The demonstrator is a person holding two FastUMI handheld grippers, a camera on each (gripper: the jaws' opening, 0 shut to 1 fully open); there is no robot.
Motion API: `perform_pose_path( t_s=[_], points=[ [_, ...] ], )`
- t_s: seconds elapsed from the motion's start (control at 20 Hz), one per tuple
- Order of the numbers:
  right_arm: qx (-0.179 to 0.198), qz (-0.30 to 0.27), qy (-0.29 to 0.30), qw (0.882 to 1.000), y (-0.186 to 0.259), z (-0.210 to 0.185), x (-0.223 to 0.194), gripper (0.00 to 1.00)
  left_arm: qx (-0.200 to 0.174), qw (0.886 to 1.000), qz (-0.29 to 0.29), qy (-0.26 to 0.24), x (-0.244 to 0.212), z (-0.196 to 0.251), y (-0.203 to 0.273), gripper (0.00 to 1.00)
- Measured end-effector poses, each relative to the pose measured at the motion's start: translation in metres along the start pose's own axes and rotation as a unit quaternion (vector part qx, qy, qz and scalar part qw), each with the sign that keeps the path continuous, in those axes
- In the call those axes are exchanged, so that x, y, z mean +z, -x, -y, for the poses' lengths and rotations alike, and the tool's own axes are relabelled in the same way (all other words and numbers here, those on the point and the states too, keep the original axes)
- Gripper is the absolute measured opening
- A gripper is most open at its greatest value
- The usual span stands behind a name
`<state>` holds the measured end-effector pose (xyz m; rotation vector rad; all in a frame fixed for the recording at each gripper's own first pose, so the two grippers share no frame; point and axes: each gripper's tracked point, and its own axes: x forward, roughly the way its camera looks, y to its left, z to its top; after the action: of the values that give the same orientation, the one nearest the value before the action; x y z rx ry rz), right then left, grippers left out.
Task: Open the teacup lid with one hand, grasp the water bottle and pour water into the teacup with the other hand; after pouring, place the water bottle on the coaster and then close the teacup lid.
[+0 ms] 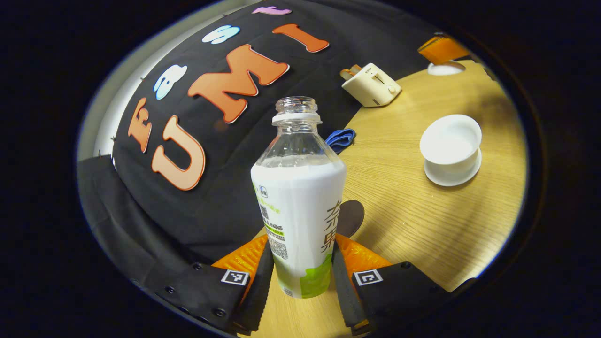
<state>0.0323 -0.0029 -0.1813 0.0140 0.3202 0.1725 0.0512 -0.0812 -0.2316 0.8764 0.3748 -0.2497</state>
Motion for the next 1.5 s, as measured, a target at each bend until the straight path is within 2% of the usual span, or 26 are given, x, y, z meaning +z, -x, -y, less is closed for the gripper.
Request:
perform_pose_path(
  t_s=[0.3,0.35,0.7,1.1,1.5],
  points=[
    [-0.003,0.006,-0.002,1.0,0.0,0.003,0.001,0.22,-0.007,0.996,0.001,-0.085,0.007,0.003,-0.002,0.65],
    [-0.004,0.006,-0.002,1.0,0.001,0.003,0.002,0.22,-0.008,0.995,0.0,-0.097,0.008,0.004,-0.003,0.67],
    [-0.009,0.006,-0.005,1.0,0.002,0.009,0.003,0.22,-0.001,0.982,0.009,-0.191,0.02,-0.001,-0.004,0.65],
    [-0.01,0.008,-0.012,1.0,0.005,0.014,0.002,0.22,-0.004,0.966,0.013,-0.258,0.026,0.011,-0.007,0.67],
    [-0.015,0.004,-0.012,1.0,0.005,0.017,-0.004,0.22,0.013,0.951,0.019,-0.309,0.032,0.01,-0.012,0.66]
  ],
)
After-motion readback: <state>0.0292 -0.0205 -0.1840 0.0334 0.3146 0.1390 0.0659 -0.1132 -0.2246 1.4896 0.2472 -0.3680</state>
